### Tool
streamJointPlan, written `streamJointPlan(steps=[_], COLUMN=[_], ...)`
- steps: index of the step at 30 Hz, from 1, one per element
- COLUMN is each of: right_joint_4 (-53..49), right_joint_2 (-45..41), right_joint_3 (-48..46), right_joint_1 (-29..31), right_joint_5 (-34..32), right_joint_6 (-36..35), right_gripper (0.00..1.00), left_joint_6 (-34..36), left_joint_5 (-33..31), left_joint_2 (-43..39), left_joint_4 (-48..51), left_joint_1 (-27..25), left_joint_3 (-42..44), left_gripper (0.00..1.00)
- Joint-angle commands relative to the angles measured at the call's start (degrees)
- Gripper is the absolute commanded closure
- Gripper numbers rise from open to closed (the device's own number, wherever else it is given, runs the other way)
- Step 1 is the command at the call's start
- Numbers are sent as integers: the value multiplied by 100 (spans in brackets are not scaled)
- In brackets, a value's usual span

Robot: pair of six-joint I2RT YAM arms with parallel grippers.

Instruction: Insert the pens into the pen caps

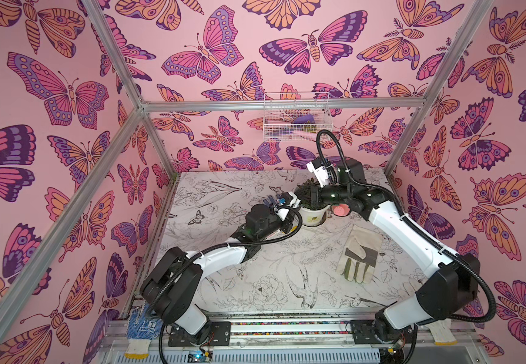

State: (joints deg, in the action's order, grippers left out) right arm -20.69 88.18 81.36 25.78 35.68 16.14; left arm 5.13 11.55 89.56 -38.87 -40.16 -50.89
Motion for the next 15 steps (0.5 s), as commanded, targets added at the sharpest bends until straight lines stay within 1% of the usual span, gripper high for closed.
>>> streamJointPlan(steps=[1,9,12,15], right_joint_4=[-2490,-2497,-2420,-2346], right_joint_2=[577,656,660,663], right_joint_3=[-692,-809,-903,-973], right_joint_1=[587,532,423,320], right_joint_5=[1653,1731,1773,1769], right_joint_6=[83,65,125,185], right_gripper=[100,100,100,100], left_joint_6=[287,160,139,104], left_joint_5=[362,540,585,491], left_joint_2=[-365,-220,-261,-344], left_joint_4=[-3317,-3562,-3557,-3564], left_joint_1=[-246,-263,-260,-267], left_joint_3=[-1342,-1973,-2009,-1854], left_gripper=[100,100,100,100])
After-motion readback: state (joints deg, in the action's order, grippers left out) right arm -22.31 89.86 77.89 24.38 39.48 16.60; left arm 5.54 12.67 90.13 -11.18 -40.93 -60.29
